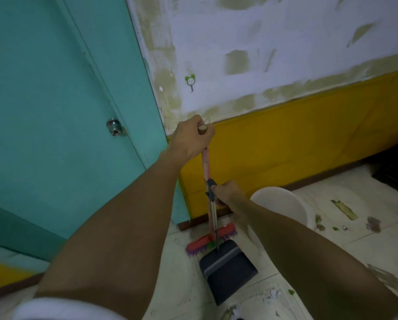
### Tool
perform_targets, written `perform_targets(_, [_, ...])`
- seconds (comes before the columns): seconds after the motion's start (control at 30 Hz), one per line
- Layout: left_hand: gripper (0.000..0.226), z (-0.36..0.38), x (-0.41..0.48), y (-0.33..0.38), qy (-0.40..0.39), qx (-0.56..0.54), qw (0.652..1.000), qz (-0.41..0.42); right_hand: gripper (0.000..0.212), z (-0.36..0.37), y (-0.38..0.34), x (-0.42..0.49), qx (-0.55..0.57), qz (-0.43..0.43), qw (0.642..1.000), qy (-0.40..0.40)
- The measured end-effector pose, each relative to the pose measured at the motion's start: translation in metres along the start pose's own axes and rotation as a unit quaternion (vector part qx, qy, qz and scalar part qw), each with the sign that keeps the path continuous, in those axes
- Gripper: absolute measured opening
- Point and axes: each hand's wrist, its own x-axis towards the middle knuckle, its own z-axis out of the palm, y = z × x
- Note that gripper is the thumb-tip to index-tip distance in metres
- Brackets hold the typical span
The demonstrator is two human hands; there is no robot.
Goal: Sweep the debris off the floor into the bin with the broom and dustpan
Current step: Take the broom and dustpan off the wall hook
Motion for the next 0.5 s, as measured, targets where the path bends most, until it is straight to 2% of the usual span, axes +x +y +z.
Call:
perform_targets(0.23, [0.035,-0.011,-0.097,-0.001,-0.005,-0.045,0.999,0.025,0.048,0.026,0.047,-0.088,-0.023,-0.012,1.000,0.014])
perform_targets(0.5, [0.050,-0.010,-0.214,-0.001,0.004,-0.194,0.979,-0.056,0.038,0.069,0.123,-0.163,-0.013,-0.013,0.999,0.029])
